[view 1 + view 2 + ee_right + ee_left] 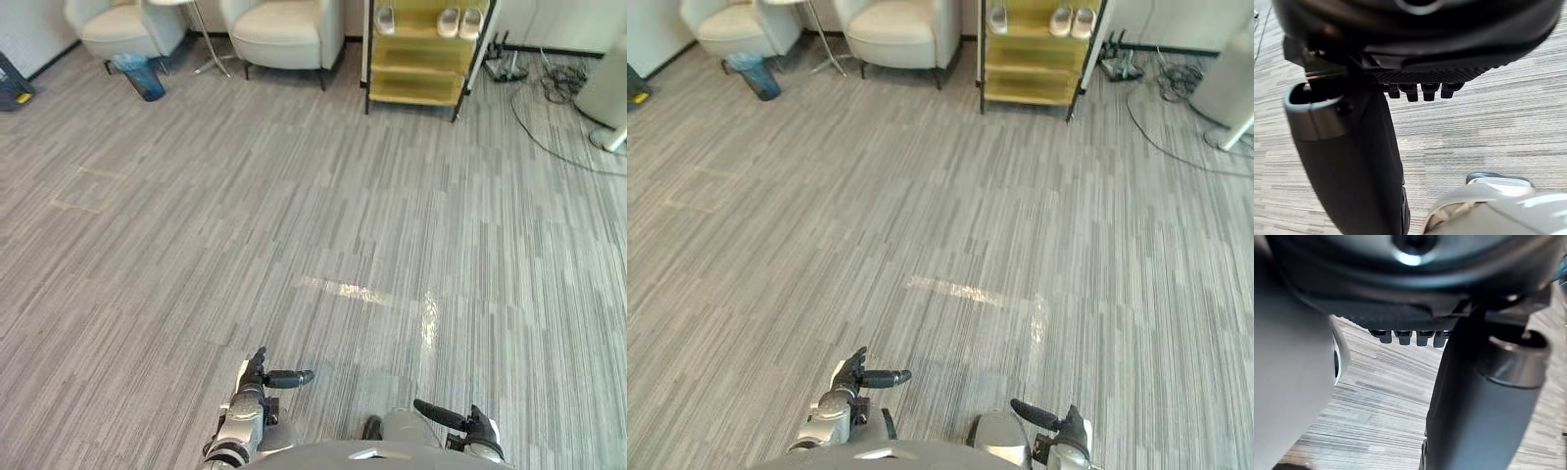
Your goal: Pick up cushions and gather them together orderly.
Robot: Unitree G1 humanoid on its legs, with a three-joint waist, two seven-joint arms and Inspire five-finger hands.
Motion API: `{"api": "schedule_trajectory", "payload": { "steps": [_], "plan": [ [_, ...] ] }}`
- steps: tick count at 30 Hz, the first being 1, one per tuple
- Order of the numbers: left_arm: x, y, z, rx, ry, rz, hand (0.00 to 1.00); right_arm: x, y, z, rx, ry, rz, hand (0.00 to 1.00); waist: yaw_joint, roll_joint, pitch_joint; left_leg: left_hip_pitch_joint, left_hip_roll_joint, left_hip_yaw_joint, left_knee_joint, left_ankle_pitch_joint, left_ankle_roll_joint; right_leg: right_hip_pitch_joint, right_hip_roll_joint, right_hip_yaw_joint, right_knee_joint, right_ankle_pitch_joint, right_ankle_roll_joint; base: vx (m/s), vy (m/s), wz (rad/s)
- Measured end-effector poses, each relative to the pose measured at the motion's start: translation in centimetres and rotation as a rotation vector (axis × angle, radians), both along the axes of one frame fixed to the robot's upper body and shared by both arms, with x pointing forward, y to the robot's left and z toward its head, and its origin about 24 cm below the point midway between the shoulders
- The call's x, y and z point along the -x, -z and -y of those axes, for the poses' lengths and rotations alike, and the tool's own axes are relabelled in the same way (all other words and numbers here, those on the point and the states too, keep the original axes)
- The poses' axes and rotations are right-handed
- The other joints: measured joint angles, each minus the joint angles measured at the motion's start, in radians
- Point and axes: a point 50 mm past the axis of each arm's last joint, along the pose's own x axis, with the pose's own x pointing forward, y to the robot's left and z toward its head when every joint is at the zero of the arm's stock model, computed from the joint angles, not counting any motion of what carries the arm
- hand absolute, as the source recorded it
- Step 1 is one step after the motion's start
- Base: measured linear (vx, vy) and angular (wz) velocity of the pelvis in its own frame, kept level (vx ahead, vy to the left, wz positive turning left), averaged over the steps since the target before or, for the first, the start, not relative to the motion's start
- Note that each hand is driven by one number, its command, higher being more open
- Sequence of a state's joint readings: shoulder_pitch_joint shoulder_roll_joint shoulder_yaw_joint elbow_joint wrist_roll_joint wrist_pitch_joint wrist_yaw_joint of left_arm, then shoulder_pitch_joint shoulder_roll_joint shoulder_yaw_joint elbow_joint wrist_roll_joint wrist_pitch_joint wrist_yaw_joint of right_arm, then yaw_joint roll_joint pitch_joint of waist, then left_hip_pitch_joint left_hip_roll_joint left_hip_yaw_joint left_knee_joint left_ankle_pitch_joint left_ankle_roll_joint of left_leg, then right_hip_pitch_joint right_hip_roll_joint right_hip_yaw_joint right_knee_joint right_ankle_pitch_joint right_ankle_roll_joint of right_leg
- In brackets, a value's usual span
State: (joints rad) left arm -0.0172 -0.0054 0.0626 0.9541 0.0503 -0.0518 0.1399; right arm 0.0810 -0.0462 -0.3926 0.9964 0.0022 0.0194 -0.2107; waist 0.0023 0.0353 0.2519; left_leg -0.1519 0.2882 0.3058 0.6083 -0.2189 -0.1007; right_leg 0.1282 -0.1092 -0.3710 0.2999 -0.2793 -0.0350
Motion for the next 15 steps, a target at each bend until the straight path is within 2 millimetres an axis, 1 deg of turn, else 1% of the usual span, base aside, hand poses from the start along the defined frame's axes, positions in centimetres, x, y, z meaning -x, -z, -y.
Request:
{"api": "schedule_trajectory", "payload": {
  "steps": [1,2,3,4,5,6,7,8,9,10,11,12,13,14,15],
  "plan": [
    [0.0,0.0,0.0,0.001,0.001,0.003,1.0,-0.2,0.0,-0.1,0.0,0.001,0.004,1.0,0.0,-0.003,-0.001,-0.006,-0.018,-0.019,-0.083,0.005,-0.002,0.001,-0.005,0.003,-0.004,0.0,0.009,0.21,0.166,-0.12],
    [-0.2,-0.1,0.1,0.001,0.004,0.006,1.0,-0.5,-0.1,-0.2,0.0,0.001,0.01,1.0,0.001,-0.007,0.0,-0.007,-0.049,-0.046,-0.2,0.032,0.0,0.003,-0.015,0.011,-0.004,-0.003,0.028,0.23,0.224,-0.18],
    [-0.2,0.0,0.1,0.0,0.009,-0.002,1.0,-0.6,-0.1,-0.2,0.0,0.0,0.01,1.0,0.001,-0.006,0.0,-0.003,-0.089,-0.083,-0.352,0.121,0.003,0.015,-0.025,0.019,-0.006,-0.009,0.057,0.25,0.245,-0.19],
    [-0.1,0.1,0.2,0.0,0.012,-0.006,1.0,-0.6,0.0,-0.1,0.001,0.0,0.006,1.0,0.001,-0.001,-0.003,0.001,-0.099,-0.095,-0.398,0.177,0.002,0.019,-0.025,0.025,-0.006,-0.013,0.068,0.26,0.288,-0.24],
    [0.1,0.2,0.3,0.0,0.018,-0.013,1.0,-0.4,0.0,0.2,0.008,0.0,-0.005,1.0,0.005,0.01,-0.009,0.008,-0.108,-0.12,-0.429,0.304,0.015,0.023,-0.018,0.042,-0.005,-0.023,0.092,0.26,0.239,-0.27],
    [0.2,0.2,-1.0,-0.043,0.036,-0.024,1.0,-0.1,0.4,-0.8,-0.02,-0.001,-0.027,1.0,0.01,-0.038,-0.024,0.022,-0.144,-0.116,-0.425,0.289,0.007,0.031,-0.055,0.078,-0.022,-0.02,0.124,0.26,0.213,-0.25],
    [0.4,0.2,-1.7,-0.063,0.038,-0.029,1.0,0.0,0.5,-1.3,-0.033,-0.001,-0.032,1.0,0.01,-0.059,-0.033,0.019,-0.156,-0.111,-0.422,0.268,0.01,0.035,-0.066,0.086,-0.039,-0.018,0.129,0.26,0.14,-0.16],
    [0.3,0.1,-2.5,-0.084,0.039,-0.033,1.0,-0.1,0.6,-1.9,-0.051,-0.003,-0.034,1.0,0.013,-0.082,-0.033,0.013,-0.17,-0.097,-0.405,0.254,0.022,0.044,-0.082,0.093,-0.06,-0.008,0.145,0.19,0.109,-0.1],
    [0.4,0.2,-2.9,-0.093,0.038,-0.039,1.0,-0.2,0.7,-2.0,-0.053,-0.006,-0.035,1.0,0.015,-0.085,-0.033,0.011,-0.172,-0.093,-0.397,0.241,0.022,0.045,-0.087,0.097,-0.067,-0.002,0.153,0.26,0.202,-0.23],
    [1.0,0.4,-3.3,-0.101,0.031,-0.068,1.0,-0.3,0.7,-2.0,-0.051,-0.014,-0.037,1.0,0.019,-0.086,-0.033,0.011,-0.18,-0.074,-0.359,0.196,0.03,0.05,-0.102,0.114,-0.067,0.008,0.168,0.18,0.188,-0.28],
    [1.1,0.5,-3.4,-0.095,0.012,-0.075,1.0,-0.4,0.6,-1.8,-0.047,-0.016,-0.037,1.0,0.02,-0.08,-0.034,0.011,-0.185,-0.068,-0.34,0.169,0.035,0.042,-0.111,0.129,-0.036,0.01,0.172,0.2,0.244,-0.32],
    [1.2,0.5,-3.6,-0.099,0.011,-0.081,1.0,-0.5,0.6,-1.5,-0.04,-0.023,-0.037,1.0,0.021,-0.07,-0.034,0.02,-0.187,-0.06,-0.331,0.151,0.041,0.014,-0.125,0.143,0.034,0.011,0.175,0.08,0.121,-0.23],
    [1.3,0.6,-3.5,-0.095,0.012,-0.085,1.0,-0.5,0.5,-1.2,-0.034,-0.029,-0.039,1.0,0.021,-0.066,-0.033,0.035,-0.19,-0.053,-0.336,0.142,0.042,-0.015,-0.14,0.155,0.108,0.013,0.178,0.13,0.159,-0.18],
    [1.5,0.7,-3.4,-0.095,0.017,-0.091,1.0,-0.6,0.5,-1.1,-0.031,-0.036,-0.041,1.0,0.021,-0.066,-0.031,0.066,-0.197,-0.046,-0.351,0.134,0.049,-0.058,-0.166,0.166,0.222,0.025,0.184,0.15,0.129,-0.08],
    [1.8,0.8,-3.4,-0.095,0.024,-0.104,1.0,-0.3,0.5,-1.0,-0.03,-0.047,-0.051,1.0,0.015,-0.07,-0.03,0.121,-0.217,-0.048,-0.391,0.127,0.062,-0.116,-0.205,0.172,0.391,0.077,0.162,0.18,0.144,0.0]
  ]
}}
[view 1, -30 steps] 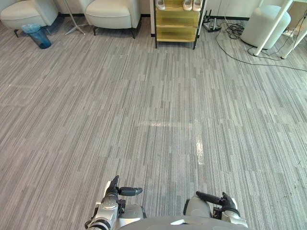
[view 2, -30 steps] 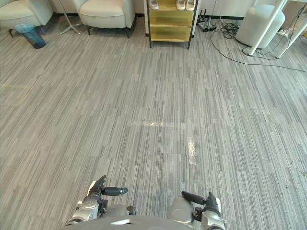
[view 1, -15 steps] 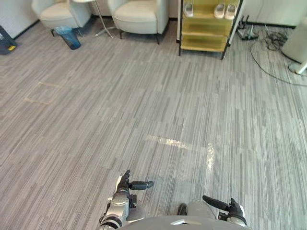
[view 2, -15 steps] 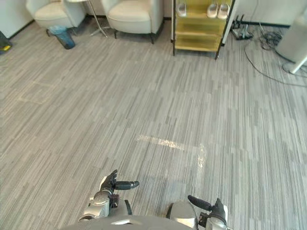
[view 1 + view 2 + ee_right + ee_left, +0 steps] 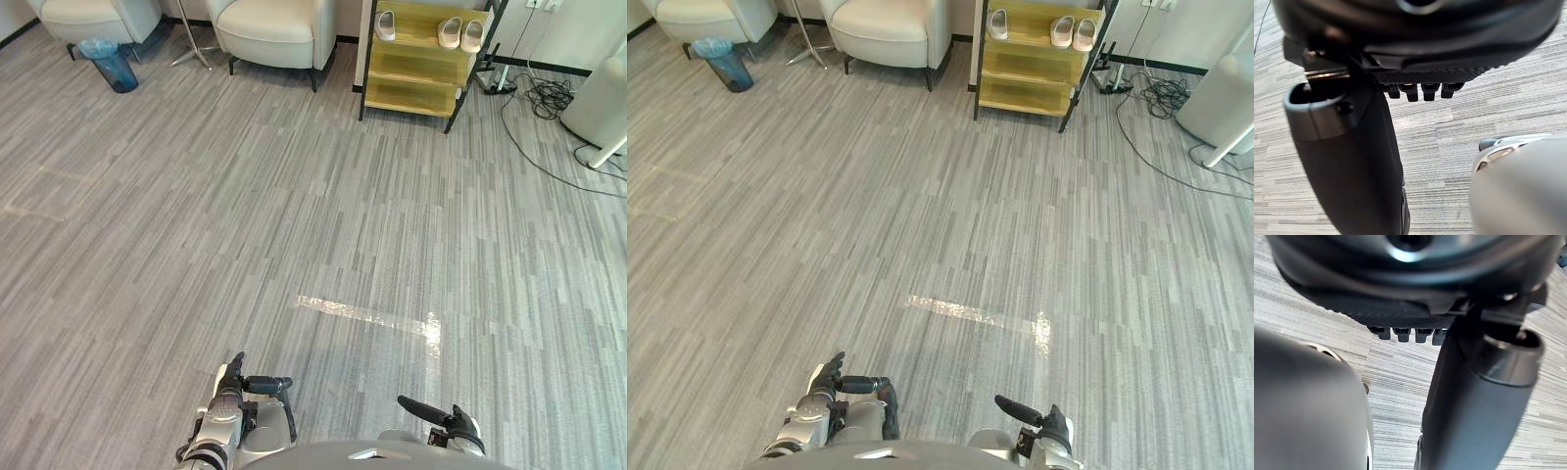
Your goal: Pick up cushions and gather them together orderly.
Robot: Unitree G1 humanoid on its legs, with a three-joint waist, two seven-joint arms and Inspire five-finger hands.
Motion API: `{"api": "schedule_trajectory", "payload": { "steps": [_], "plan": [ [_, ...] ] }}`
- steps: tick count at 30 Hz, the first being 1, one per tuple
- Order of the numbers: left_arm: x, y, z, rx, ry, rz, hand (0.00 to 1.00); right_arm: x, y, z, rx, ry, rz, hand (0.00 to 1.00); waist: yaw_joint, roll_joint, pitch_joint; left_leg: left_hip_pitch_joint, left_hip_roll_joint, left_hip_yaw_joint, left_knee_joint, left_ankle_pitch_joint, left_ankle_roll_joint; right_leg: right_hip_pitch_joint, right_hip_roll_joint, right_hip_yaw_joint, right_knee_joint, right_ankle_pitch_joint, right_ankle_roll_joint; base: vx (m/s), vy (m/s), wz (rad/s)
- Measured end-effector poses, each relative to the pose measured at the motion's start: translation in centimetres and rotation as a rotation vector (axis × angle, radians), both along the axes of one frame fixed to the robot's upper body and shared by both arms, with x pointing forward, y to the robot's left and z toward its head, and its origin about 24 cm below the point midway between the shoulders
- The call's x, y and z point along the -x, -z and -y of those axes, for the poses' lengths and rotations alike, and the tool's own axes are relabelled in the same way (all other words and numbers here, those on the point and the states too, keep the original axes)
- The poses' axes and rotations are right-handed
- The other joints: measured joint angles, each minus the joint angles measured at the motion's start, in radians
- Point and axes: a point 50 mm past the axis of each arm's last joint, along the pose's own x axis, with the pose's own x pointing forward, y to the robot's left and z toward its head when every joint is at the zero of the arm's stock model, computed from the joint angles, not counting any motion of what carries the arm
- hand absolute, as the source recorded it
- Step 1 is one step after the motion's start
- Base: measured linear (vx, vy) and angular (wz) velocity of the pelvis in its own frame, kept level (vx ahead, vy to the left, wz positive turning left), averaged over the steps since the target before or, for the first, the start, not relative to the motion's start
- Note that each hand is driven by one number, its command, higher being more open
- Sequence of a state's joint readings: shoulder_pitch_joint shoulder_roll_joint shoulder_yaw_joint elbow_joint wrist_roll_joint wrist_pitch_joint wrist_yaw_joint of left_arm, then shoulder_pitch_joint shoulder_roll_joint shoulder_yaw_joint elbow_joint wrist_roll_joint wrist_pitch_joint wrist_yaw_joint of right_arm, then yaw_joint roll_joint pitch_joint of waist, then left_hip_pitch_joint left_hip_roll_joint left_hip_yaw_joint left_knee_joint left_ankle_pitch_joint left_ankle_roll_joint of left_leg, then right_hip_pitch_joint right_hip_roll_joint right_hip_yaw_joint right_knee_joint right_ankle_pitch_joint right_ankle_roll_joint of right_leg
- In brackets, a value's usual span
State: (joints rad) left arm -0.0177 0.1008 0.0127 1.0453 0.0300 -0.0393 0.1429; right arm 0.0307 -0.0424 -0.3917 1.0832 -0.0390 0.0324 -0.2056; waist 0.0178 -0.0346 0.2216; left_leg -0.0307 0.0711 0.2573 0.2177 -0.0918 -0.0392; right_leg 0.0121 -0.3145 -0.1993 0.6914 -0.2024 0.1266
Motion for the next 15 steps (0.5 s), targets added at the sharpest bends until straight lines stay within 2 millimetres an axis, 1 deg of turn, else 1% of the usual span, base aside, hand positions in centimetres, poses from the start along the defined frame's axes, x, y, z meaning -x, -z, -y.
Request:
{"api": "schedule_trajectory", "payload": {
  "steps": [1,3,4,5,6,7,8,9,10,11,12,15],
  "plan": [
    [0.1,0.0,0.0,0.0,0.002,-0.003,1.0,0.1,0.0,0.1,0.0,0.0,-0.002,1.0,-0.002,0.005,0.002,0.013,-0.001,-0.003,-0.011,-0.001,0.001,-0.015,-0.006,0.0,0.039,0.001,-0.011,0.16,0.071,0.13],
    [0.4,0.1,0.1,-0.002,0.013,-0.012,1.0,0.4,0.1,0.1,0.0,-0.01,-0.011,1.0,-0.011,0.01,-0.003,0.043,0.002,-0.022,-0.046,0.0,0.001,-0.051,0.006,-0.014,0.035,-0.086,-0.013,0.14,-0.01,0.25],
    [0.5,0.2,0.1,-0.007,0.017,-0.016,1.0,0.4,0.1,0.2,0.003,-0.022,-0.012,1.0,-0.016,0.012,-0.003,0.054,0.01,-0.035,-0.063,0.006,-0.007,-0.082,0.034,-0.022,-0.009,-0.113,-0.022,0.15,-0.109,0.4],
    [0.6,0.2,0.0,-0.01,0.023,-0.024,1.0,0.4,0.0,0.2,0.004,-0.019,-0.009,1.0,-0.023,0.017,-0.004,0.064,0.02,-0.051,-0.074,0.018,-0.026,-0.107,0.07,-0.021,-0.083,-0.114,-0.024,0.2,-0.186,0.47],
    [0.7,0.2,-0.3,-0.016,0.024,-0.027,1.0,0.4,0.1,0.0,0.001,-0.02,-0.008,1.0,-0.024,-0.001,-0.011,0.069,0.011,-0.062,-0.076,0.022,-0.037,-0.115,0.095,-0.021,-0.234,-0.046,-0.03,0.24,-0.219,0.47],
    [0.7,0.3,-0.3,-0.016,0.026,-0.032,1.0,0.5,0.1,0.1,0.002,-0.019,-0.012,1.0,-0.029,0.005,-0.01,0.072,0.012,-0.071,-0.075,0.019,-0.044,-0.097,0.099,-0.032,-0.231,-0.052,-0.028,0.22,-0.199,0.43],
    [0.9,0.5,1.0,0.016,0.035,-0.042,1.0,1.0,0.1,0.6,0.013,-0.016,-0.028,1.0,-0.023,0.035,-0.021,0.08,0.034,-0.084,-0.095,0.026,-0.051,-0.072,0.126,-0.051,-0.257,-0.048,-0.035,0.23,-0.204,0.27],
    [1.0,0.6,1.1,0.02,0.036,-0.042,1.0,1.0,0.1,0.9,0.019,-0.017,-0.027,1.0,-0.023,0.041,-0.023,0.082,0.037,-0.085,-0.099,0.026,-0.051,-0.071,0.131,-0.053,-0.26,-0.048,-0.035,0.17,-0.172,0.15],
    [1.2,0.7,1.6,0.036,0.037,-0.049,1.0,0.9,0.0,1.3,0.03,-0.017,-0.029,1.0,-0.024,0.062,-0.027,0.097,0.049,-0.088,-0.122,0.029,-0.056,-0.061,0.146,-0.058,-0.269,-0.048,-0.036,0.2,-0.216,0.01],
    [1.3,0.7,1.8,0.041,0.037,-0.052,1.0,1.0,-0.1,1.4,0.032,-0.017,-0.03,1.0,-0.026,0.069,-0.029,0.105,0.053,-0.088,-0.133,0.03,-0.056,-0.056,0.152,-0.061,-0.275,-0.049,-0.037,0.15,-0.152,-0.02],
    [1.4,0.8,1.9,0.045,0.04,-0.056,1.0,1.2,0.0,1.5,0.032,-0.015,-0.036,1.0,-0.027,0.075,-0.031,0.125,0.062,-0.088,-0.152,0.032,-0.056,-0.029,0.171,-0.068,-0.308,-0.047,-0.042,0.15,-0.137,-0.02],
    [1.4,0.8,1.8,0.037,0.056,-0.056,1.0,1.7,0.1,1.3,0.026,-0.011,-0.053,1.0,-0.027,0.065,-0.029,0.159,0.066,-0.089,-0.17,0.032,-0.056,0.029,0.186,-0.076,-0.372,-0.043,-0.047,0.08,-0.033,0.03]
  ]
}}
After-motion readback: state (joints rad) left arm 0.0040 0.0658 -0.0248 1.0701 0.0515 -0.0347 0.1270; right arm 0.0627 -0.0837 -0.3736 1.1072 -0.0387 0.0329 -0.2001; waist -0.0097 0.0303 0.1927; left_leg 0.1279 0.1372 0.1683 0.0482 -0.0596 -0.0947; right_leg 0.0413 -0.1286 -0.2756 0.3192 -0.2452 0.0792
